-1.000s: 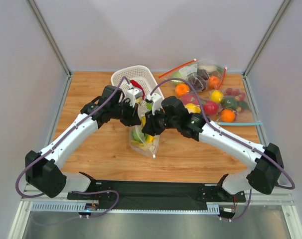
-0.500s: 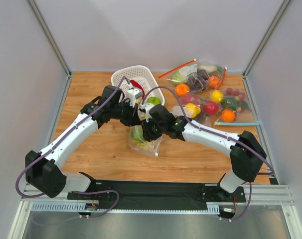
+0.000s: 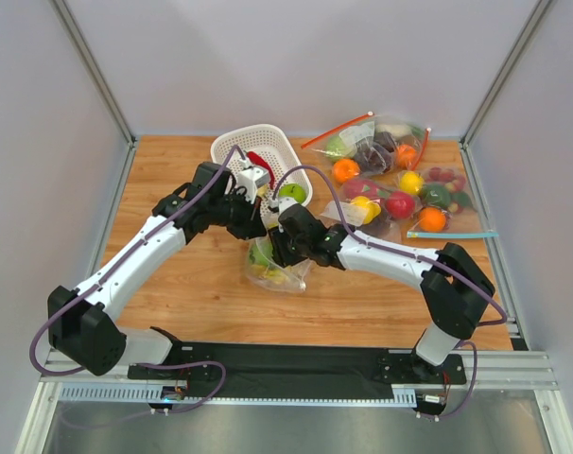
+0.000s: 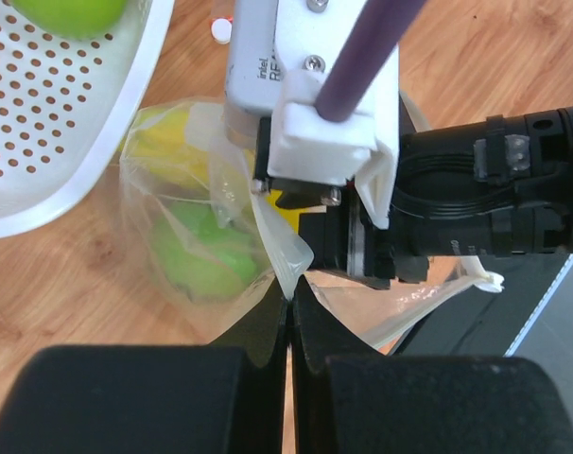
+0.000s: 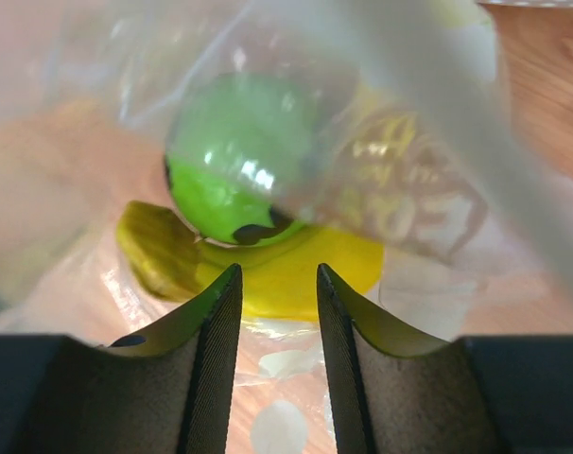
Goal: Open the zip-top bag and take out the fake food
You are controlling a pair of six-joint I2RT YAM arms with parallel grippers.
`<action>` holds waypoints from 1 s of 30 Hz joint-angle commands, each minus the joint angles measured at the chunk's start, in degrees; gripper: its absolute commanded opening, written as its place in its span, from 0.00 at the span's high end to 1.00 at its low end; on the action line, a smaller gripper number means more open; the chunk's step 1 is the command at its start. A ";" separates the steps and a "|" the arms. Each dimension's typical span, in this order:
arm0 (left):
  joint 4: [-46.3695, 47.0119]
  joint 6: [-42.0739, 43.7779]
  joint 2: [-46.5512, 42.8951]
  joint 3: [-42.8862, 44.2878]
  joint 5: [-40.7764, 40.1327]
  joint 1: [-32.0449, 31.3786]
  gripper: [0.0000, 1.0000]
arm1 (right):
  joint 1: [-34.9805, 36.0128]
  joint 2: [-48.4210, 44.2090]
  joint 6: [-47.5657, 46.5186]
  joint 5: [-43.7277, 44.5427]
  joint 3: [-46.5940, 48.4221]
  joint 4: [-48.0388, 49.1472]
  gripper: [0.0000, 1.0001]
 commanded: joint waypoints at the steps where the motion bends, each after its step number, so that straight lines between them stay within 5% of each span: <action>1: 0.50 0.69 -1.87 2.08 1.65 -0.25 1.00 | 0.24 -0.77 1.98 8.09 -1.28 -0.88 0.60; 11: 0.50 0.61 -1.61 2.17 1.74 -0.34 1.00 | 0.24 -0.17 2.42 13.46 -2.34 -1.14 0.48; 22: 0.59 0.52 -1.17 2.00 1.91 -0.25 1.00 | 0.24 7.66 1.63 11.44 -0.94 2.81 0.47; 27: 0.68 0.52 -0.82 2.00 2.18 -0.25 1.00 | 0.07 9.51 1.02 11.79 0.38 1.85 0.71; 30: 0.50 0.52 -0.73 2.00 1.47 -0.25 1.00 | 0.07 6.97 0.84 12.84 0.38 0.53 1.00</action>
